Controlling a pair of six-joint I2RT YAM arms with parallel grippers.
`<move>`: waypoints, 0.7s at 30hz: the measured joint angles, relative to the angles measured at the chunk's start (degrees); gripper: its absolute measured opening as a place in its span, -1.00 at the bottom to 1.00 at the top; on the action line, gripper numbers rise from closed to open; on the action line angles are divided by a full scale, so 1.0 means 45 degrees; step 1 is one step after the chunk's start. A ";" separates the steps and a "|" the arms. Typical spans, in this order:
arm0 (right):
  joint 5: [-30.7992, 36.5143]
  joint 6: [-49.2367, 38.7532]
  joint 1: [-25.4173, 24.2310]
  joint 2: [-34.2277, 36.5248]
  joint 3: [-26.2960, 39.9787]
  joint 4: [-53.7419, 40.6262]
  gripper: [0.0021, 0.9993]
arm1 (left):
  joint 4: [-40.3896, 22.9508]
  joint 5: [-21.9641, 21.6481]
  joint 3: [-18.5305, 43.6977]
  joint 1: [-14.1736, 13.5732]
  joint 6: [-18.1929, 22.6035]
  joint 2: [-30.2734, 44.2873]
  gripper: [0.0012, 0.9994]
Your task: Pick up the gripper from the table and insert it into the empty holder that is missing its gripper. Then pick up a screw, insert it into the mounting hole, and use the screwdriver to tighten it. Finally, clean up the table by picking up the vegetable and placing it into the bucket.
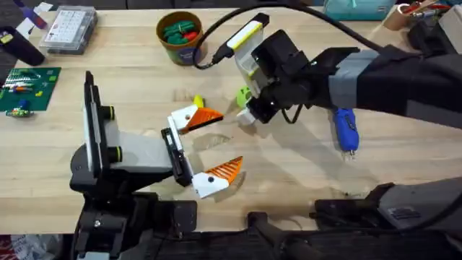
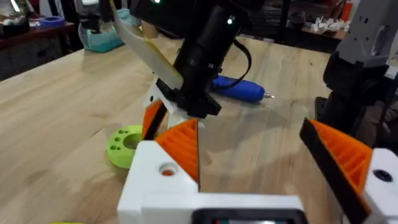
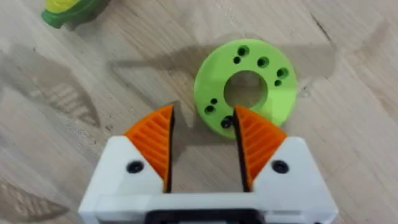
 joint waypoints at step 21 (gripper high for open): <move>0.0098 -0.0025 -0.0049 0.0141 0.0244 -0.0281 -0.21 | 0.0000 0.0000 0.0005 0.0000 0.0000 0.0000 0.98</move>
